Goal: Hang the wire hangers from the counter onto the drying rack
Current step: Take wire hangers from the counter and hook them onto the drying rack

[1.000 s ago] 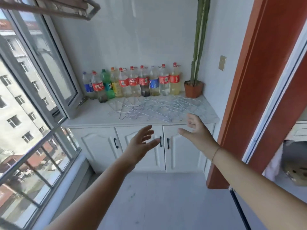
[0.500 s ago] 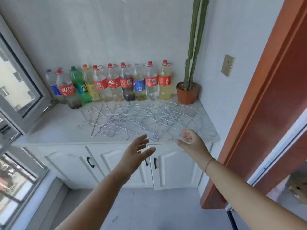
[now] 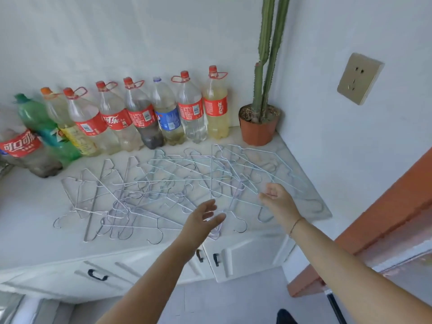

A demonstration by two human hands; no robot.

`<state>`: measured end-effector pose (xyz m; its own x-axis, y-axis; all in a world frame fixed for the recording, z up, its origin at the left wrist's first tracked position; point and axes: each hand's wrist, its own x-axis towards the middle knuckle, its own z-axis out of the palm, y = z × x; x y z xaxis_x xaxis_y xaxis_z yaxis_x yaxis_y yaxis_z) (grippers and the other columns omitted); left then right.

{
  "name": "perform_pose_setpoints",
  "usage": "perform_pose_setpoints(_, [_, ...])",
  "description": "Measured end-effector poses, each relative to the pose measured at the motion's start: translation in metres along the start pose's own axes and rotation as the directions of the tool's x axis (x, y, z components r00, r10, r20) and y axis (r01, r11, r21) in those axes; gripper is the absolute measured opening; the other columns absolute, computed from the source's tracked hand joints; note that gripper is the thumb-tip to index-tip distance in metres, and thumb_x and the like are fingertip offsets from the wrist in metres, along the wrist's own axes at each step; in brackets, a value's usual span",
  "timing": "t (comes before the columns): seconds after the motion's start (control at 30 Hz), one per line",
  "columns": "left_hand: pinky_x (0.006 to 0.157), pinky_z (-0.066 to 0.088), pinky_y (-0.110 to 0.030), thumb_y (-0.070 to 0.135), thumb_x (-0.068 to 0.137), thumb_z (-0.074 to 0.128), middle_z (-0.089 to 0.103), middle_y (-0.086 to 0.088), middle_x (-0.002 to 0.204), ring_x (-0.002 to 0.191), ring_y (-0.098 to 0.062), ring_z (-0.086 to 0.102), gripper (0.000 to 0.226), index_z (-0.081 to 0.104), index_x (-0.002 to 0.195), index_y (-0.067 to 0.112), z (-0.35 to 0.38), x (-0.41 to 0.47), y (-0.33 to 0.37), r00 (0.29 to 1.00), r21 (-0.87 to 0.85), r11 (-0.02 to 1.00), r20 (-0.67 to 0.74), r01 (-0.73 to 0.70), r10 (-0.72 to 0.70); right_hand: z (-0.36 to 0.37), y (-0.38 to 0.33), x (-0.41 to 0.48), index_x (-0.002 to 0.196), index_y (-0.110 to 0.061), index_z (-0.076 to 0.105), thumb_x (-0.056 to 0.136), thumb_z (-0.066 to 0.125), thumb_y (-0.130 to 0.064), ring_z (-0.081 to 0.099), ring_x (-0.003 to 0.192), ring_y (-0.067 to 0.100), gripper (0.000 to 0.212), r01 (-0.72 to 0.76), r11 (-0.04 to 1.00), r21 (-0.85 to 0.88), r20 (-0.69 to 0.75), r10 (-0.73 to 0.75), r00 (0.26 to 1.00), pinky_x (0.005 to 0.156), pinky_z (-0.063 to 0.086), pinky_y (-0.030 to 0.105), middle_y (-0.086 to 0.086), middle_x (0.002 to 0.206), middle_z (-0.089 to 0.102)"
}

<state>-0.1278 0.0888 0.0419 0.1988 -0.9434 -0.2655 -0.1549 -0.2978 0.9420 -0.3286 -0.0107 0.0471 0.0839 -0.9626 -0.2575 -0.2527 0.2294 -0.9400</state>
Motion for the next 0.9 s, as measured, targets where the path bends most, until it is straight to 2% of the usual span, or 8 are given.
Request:
perform_pose_setpoints(0.2, [0.099, 0.043, -0.032, 0.032, 0.081, 0.07, 0.057, 0.003, 0.124, 0.116, -0.013, 0.053, 0.053, 0.048, 0.129, 0.024, 0.019, 0.076, -0.004, 0.998, 0.029, 0.998, 0.033, 0.057, -0.057, 0.006, 0.008, 0.066, 0.118, -0.011, 0.053, 0.081, 0.067, -0.016, 0.053, 0.106, 0.014, 0.039, -0.07, 0.997, -0.03, 0.017, 0.07, 0.997, 0.087, 0.037, 0.023, 0.003, 0.117, 0.053])
perform_pose_setpoints(0.43, [0.092, 0.04, -0.026, 0.032, 0.079, 0.072, 0.056, 0.002, 0.123, 0.114, -0.015, 0.054, 0.058, 0.048, 0.131, 0.021, 0.049, 0.143, -0.012, 0.989, 0.012, 0.989, 0.004, 0.149, -0.149, 0.005, 0.018, 0.142, 0.121, -0.01, 0.049, 0.081, 0.066, -0.021, 0.053, 0.111, 0.021, 0.045, -0.185, 0.98, -0.079, 0.062, 0.19, 0.98, 0.097, 0.039, 0.032, 0.01, 0.121, 0.054])
perform_pose_setpoints(0.53, [0.097, 0.042, -0.029, 0.031, 0.079, 0.073, 0.057, -0.001, 0.123, 0.113, -0.019, 0.055, 0.058, 0.049, 0.13, 0.018, 0.058, 0.165, -0.02, 0.98, 0.013, 0.981, -0.031, 0.195, -0.194, 0.007, 0.015, 0.158, 0.1, 0.001, 0.054, 0.07, 0.066, -0.031, 0.052, 0.084, 0.04, 0.045, -0.207, 0.974, -0.091, 0.072, 0.214, 0.974, 0.077, 0.045, 0.041, 0.027, 0.089, 0.053])
perform_pose_setpoints(0.6, [0.098, 0.043, -0.03, 0.032, 0.079, 0.072, 0.056, -0.001, 0.122, 0.112, -0.019, 0.056, 0.059, 0.049, 0.131, 0.016, 0.063, 0.172, -0.024, 0.974, 0.027, 0.974, -0.039, 0.225, -0.223, 0.008, 0.02, 0.169, 0.077, -0.014, 0.03, 0.058, 0.062, -0.038, 0.03, 0.067, 0.024, 0.045, -0.226, 0.972, -0.065, 0.098, 0.232, 0.968, 0.061, 0.027, 0.032, 0.009, 0.069, 0.03])
perform_pose_setpoints(0.63, [0.095, 0.043, -0.029, 0.032, 0.08, 0.072, 0.056, 0.0, 0.121, 0.111, -0.018, 0.056, 0.06, 0.048, 0.132, 0.015, 0.065, 0.173, -0.026, 0.971, 0.026, 0.971, -0.039, 0.237, -0.236, 0.007, 0.026, 0.176, 0.098, 0.014, 0.036, 0.06, 0.062, -0.036, 0.028, 0.073, 0.017, 0.068, -0.241, 0.969, -0.056, 0.124, 0.246, 0.961, 0.066, 0.022, 0.03, 0.0, 0.075, 0.03])
perform_pose_setpoints(0.67, [0.092, 0.043, -0.028, 0.032, 0.08, 0.071, 0.055, 0.001, 0.121, 0.11, -0.017, 0.056, 0.059, 0.048, 0.132, 0.015, 0.066, 0.174, -0.026, 0.969, 0.023, 0.969, -0.038, 0.246, -0.246, 0.009, 0.022, 0.176, 0.068, -0.016, 0.051, 0.064, 0.061, -0.033, 0.029, 0.069, 0.017, 0.02, -0.272, 0.962, 0.014, 0.151, 0.267, 0.952, 0.064, 0.025, 0.03, 0.002, 0.071, 0.031])
perform_pose_setpoints(0.8, [0.087, 0.038, -0.024, 0.03, 0.083, 0.069, 0.058, 0.002, 0.118, 0.104, -0.014, 0.058, 0.051, 0.049, 0.128, 0.016, 0.066, 0.178, -0.028, 0.959, 0.012, 0.959, -0.022, 0.282, -0.282, 0.007, 0.002, 0.177, 0.072, -0.02, 0.05, 0.074, 0.059, -0.025, 0.044, 0.067, 0.015, 0.011, -0.308, 0.927, 0.213, 0.222, 0.261, 0.94, 0.061, 0.035, 0.025, 0.005, 0.072, 0.045])
perform_pose_setpoints(0.9, [0.074, 0.043, -0.021, 0.025, 0.083, 0.068, 0.069, 0.001, 0.097, 0.08, -0.009, 0.065, 0.041, 0.056, 0.12, 0.011, 0.062, 0.184, -0.027, 0.956, 0.02, 0.956, -0.027, 0.294, -0.293, 0.009, -0.011, 0.18, 0.078, -0.016, 0.055, 0.092, 0.05, -0.015, 0.057, 0.066, 0.016, 0.015, -0.268, 0.89, 0.37, 0.235, 0.189, 0.953, 0.064, 0.046, 0.025, 0.006, 0.071, 0.059])
